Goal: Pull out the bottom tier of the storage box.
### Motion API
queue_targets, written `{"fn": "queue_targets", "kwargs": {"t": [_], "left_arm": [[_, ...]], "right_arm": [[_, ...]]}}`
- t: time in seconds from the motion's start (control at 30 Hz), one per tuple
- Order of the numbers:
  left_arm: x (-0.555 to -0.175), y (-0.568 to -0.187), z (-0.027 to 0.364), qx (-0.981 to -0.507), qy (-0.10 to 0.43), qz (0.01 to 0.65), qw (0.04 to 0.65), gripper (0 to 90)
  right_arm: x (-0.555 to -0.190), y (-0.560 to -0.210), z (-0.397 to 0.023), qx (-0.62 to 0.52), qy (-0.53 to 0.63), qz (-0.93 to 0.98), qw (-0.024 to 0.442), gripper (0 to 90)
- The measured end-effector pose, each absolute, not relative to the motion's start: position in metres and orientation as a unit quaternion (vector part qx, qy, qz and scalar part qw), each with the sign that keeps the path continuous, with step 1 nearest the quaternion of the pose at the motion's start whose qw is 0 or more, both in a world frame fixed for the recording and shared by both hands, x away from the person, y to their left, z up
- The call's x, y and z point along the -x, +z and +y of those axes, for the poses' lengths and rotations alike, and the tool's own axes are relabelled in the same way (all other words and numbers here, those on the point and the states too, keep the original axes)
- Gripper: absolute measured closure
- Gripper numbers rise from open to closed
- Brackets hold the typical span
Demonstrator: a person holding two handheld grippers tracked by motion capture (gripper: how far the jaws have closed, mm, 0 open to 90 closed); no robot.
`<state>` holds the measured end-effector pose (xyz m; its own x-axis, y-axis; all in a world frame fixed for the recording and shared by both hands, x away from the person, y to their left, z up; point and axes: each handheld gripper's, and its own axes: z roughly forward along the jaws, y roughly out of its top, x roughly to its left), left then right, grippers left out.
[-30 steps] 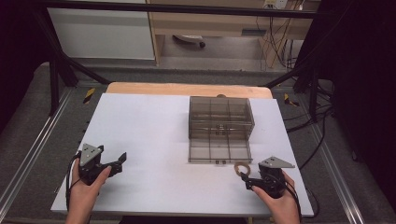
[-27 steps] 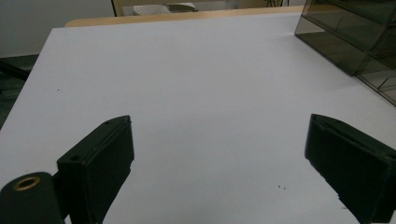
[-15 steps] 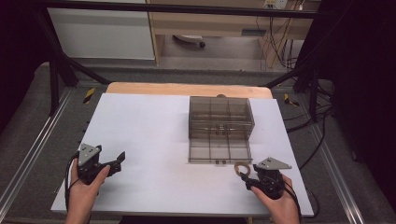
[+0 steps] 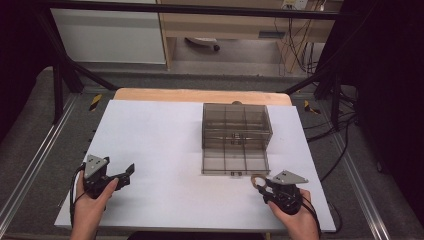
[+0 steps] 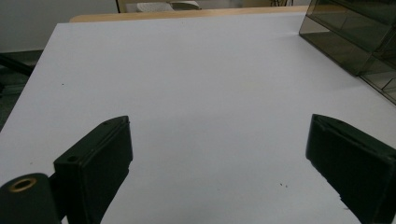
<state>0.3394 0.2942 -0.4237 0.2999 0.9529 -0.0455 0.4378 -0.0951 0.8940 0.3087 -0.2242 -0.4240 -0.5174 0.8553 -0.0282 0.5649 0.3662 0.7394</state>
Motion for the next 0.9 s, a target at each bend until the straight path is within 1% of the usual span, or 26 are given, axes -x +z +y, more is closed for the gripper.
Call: {"fn": "queue_targets", "kwargs": {"t": [0.07, 0.23, 0.33, 0.53, 0.73, 0.9], "left_arm": [[-0.3392, -0.424, 0.2953, -0.677, 0.295, 0.514, 0.436, 6.8], [-0.3406, -0.4236, 0.2943, -0.679, 0.294, 0.512, 0.436, 6.9], [-0.3415, -0.4236, 0.2941, -0.681, 0.294, 0.511, 0.434, 7.0], [-0.3423, -0.4232, 0.2951, -0.68, 0.296, 0.513, 0.432, 7.0], [-0.3406, -0.4228, 0.2953, -0.683, 0.296, 0.509, 0.433, 7.1], [-0.343, -0.4234, 0.2955, -0.682, 0.294, 0.513, 0.43, 7.1]], "right_arm": [[-0.3086, -0.4242, -0.2234, -0.445, 0.345, 0.799, 0.21, 66.4], [-0.3076, -0.4251, -0.223, -0.437, 0.339, 0.808, 0.205, 74.8], [-0.3078, -0.4253, -0.2231, -0.43, 0.34, 0.811, 0.205, 76.6], [-0.3075, -0.4267, -0.222, -0.413, 0.342, 0.819, 0.203, 77.7], [-0.3069, -0.4264, -0.2193, -0.402, 0.343, 0.822, 0.213, 77.7], [-0.3092, -0.4277, -0.2204, -0.409, 0.34, 0.82, 0.211, 79.8]]}}
